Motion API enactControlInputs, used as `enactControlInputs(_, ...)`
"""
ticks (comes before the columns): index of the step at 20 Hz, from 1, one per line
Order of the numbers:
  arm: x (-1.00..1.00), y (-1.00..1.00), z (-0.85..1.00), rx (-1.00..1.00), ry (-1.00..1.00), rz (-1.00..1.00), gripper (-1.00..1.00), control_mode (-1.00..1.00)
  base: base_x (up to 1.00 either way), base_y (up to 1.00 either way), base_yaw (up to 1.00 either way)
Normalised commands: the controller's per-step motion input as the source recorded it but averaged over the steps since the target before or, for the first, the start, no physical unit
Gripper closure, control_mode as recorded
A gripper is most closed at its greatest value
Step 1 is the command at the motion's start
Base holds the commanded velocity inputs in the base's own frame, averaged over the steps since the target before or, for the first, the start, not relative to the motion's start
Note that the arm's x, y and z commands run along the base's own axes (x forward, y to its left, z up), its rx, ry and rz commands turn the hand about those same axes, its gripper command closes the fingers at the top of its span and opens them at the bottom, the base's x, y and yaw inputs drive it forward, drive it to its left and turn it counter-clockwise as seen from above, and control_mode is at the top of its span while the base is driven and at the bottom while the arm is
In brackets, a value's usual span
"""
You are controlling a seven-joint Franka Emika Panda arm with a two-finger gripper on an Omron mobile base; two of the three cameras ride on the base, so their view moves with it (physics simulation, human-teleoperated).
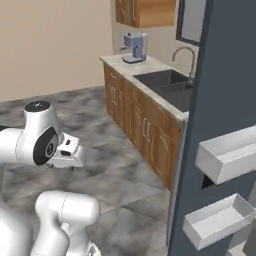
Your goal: Take the eggplant, chicken drumstick, and garlic from the freezer and place them in the bowl on the counter.
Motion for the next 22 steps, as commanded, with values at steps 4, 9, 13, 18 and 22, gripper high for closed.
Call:
enactControlInputs(4, 0.0, 0.0, 0.0, 0.0, 0.0, 0.0, 1.0, 1.0, 0.46, 0.79, -0.67)
enactControlInputs(9, 0.0, 0.0, 0.0, 0.0, 0.0, 0.0, 1.0, 1.0, 0.42, 0.75, -0.73)
enactControlInputs(13, 0.0, 0.0, 0.0, 0.0, 0.0, 0.0, 1.0, 1.0, 0.48, 0.77, -0.72)
enactControlInputs(18, 0.0, 0.0, 0.0, 0.0, 0.0, 0.0, 1.0, 1.0, 0.6, 0.86, -0.67)
enactControlInputs(22, 0.0, 0.0, 0.0, 0.0, 0.0, 0.0, 1.0, 1.0, 0.79, 0.97, -0.57)
